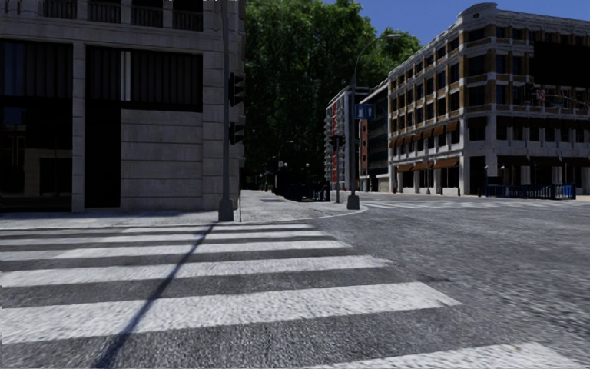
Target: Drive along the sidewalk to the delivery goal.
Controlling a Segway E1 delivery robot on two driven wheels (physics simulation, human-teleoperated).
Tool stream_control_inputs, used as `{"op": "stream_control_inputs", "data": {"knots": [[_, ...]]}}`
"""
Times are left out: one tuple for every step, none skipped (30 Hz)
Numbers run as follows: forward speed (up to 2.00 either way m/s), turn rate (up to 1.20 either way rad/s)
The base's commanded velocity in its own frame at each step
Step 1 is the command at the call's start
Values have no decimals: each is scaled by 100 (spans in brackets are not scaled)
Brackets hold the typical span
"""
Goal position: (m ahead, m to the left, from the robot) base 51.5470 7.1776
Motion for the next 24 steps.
{"op": "stream_control_inputs", "data": {"knots": [[200, 8], [200, 6], [200, 6], [200, 6], [200, 6], [200, 6], [200, 9], [200, 59], [200, 81], [200, 81], [200, 120], [200, 120], [200, 79], [200, 79], [200, 8], [200, 3], [200, 1], [200, 0], [200, 0], [200, 0], [200, 0], [200, 0], [200, 0], [200, 0]]}}
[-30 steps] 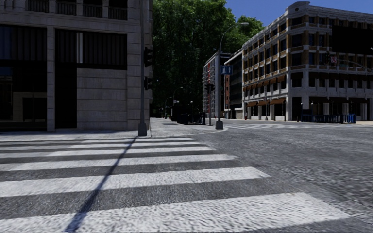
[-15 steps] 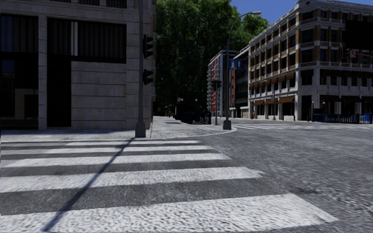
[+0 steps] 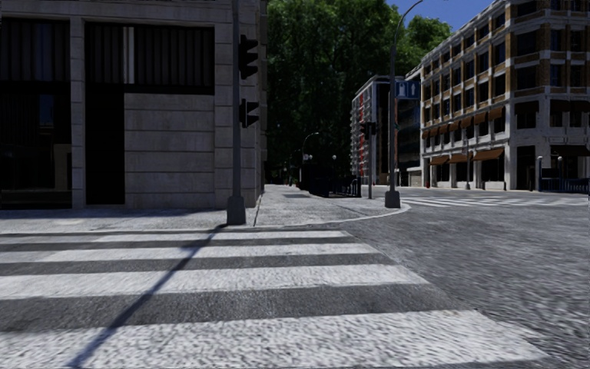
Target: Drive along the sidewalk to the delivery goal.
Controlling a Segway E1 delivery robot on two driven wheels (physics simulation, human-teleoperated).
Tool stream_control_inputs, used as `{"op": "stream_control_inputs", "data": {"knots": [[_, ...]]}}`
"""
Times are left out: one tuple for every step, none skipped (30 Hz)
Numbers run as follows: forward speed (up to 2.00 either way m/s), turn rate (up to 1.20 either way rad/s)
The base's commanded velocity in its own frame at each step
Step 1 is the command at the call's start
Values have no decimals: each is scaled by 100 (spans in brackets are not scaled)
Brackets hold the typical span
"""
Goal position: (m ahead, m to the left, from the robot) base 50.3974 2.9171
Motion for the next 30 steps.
{"op": "stream_control_inputs", "data": {"knots": [[200, 0], [200, 0], [200, 0], [200, 0], [200, 0], [200, 0], [200, 0], [200, 0], [200, 0], [200, 0], [200, 0], [200, 0], [200, 0], [200, 0], [200, 0], [200, 0], [200, 0], [200, 0], [200, 0], [200, 0], [200, 0], [200, 0], [200, 0], [200, 0], [200, 0], [200, 0], [200, 0], [200, 0], [200, 0], [200, 0]]}}
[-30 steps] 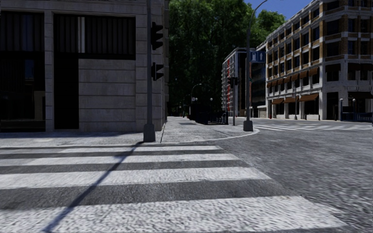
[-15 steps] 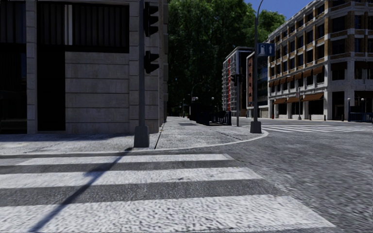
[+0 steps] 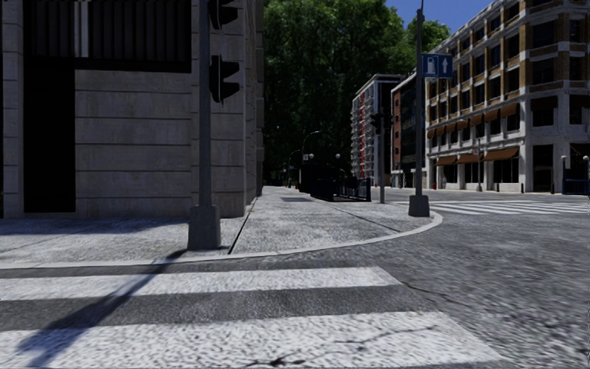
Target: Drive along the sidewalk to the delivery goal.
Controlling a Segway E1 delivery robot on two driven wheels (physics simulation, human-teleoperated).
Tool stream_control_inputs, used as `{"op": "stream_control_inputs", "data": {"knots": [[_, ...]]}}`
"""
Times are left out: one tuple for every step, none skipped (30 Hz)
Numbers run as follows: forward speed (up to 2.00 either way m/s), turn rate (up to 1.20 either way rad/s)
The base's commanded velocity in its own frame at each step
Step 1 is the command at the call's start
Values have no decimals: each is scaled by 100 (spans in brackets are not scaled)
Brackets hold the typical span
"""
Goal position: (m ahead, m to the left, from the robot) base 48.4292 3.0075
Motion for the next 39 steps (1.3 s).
{"op": "stream_control_inputs", "data": {"knots": [[200, 0], [200, 0], [200, 0], [200, 0], [200, 0], [200, 0], [200, 0], [200, 0], [200, 0], [200, 0], [200, 0], [200, 0], [200, 0], [200, 0], [200, 0], [200, 0], [200, 12], [200, 27], [200, 34], [200, 35], [200, 35], [200, 29], [200, 9], [200, 2], [200, 2], [200, 0], [200, 0], [200, 0], [200, 0], [200, 0], [200, 0], [200, 0], [200, 0], [200, 0], [200, 0], [200, 0], [200, 0], [200, 0], [200, 0]]}}
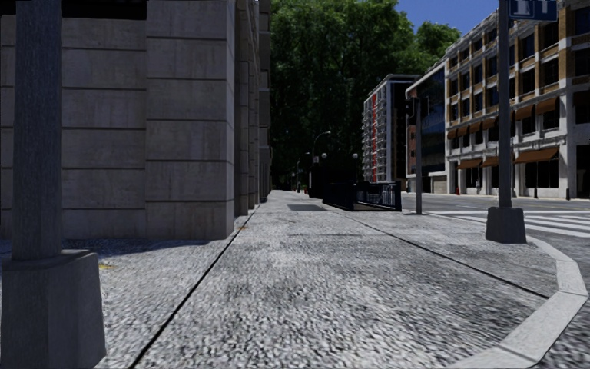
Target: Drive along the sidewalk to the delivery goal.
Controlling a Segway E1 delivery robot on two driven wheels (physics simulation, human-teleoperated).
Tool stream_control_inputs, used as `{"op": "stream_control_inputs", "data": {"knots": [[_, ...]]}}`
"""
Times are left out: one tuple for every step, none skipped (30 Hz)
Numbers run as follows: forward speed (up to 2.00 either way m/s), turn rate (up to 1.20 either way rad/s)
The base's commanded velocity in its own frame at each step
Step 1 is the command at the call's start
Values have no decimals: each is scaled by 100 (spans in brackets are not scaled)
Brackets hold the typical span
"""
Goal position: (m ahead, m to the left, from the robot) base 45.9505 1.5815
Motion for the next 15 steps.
{"op": "stream_control_inputs", "data": {"knots": [[200, 0], [200, 0], [200, 0], [200, 0], [200, 0], [200, 0], [200, 11], [200, 55], [200, 66], [200, 68], [200, 68], [200, 26], [200, 10], [200, 3], [200, 1]]}}
